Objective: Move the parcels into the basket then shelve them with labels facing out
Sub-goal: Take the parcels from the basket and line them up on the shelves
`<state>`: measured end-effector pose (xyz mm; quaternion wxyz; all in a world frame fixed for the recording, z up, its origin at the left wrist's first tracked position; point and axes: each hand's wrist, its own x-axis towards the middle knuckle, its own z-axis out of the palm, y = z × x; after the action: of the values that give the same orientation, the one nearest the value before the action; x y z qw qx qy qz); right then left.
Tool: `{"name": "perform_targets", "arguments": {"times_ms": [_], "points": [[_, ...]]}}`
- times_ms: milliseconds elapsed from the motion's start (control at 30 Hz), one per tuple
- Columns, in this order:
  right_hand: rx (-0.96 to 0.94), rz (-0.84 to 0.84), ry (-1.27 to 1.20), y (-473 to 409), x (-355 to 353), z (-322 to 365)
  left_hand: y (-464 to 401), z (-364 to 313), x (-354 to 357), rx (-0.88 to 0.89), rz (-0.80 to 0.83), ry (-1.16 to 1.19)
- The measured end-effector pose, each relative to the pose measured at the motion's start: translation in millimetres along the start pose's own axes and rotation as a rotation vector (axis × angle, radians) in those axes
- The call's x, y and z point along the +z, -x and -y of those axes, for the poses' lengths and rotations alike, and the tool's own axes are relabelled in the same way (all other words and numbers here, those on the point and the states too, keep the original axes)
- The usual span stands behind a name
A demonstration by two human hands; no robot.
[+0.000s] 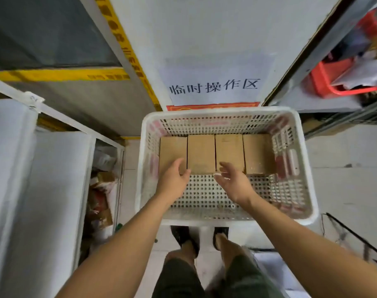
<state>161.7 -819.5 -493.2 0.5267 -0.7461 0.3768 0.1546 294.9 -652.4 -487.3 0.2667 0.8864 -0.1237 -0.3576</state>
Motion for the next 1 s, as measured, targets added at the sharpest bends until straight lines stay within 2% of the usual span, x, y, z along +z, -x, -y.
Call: {"name": "perform_targets", "arguments": {"times_ms": [133, 333, 433, 500, 600, 867, 1000], "points": [[0.156, -0.06, -0.289, -46, 29, -27, -76, 7, 22, 0.044, 0.029, -0.163], [0.438, -0.155, -1.052, -116, 86, -50, -193, 22, 56, 0.224, 0.134, -0.462], [0.537, -0.201, -1.303, -140, 104, -52, -241, 26, 72, 0.33, 0.154, -0.624], [0.623, -0.228, -1.397, -153, 114, -56, -266, 29, 81, 0.399, 0.177, -0.694], [0.725, -0.281, -1.517, -174, 132, -68, -288, 36, 95, 0.409, 0.203, -0.74], [0.816, -0.423, -1.774, -187, 144, -78, -298, 45, 103, 0.427, 0.205, -0.761], [0.878, -0.402, -1.795, -183, 144, -75, -295, 35, 101, 0.381, 0.264, -0.744]]}}
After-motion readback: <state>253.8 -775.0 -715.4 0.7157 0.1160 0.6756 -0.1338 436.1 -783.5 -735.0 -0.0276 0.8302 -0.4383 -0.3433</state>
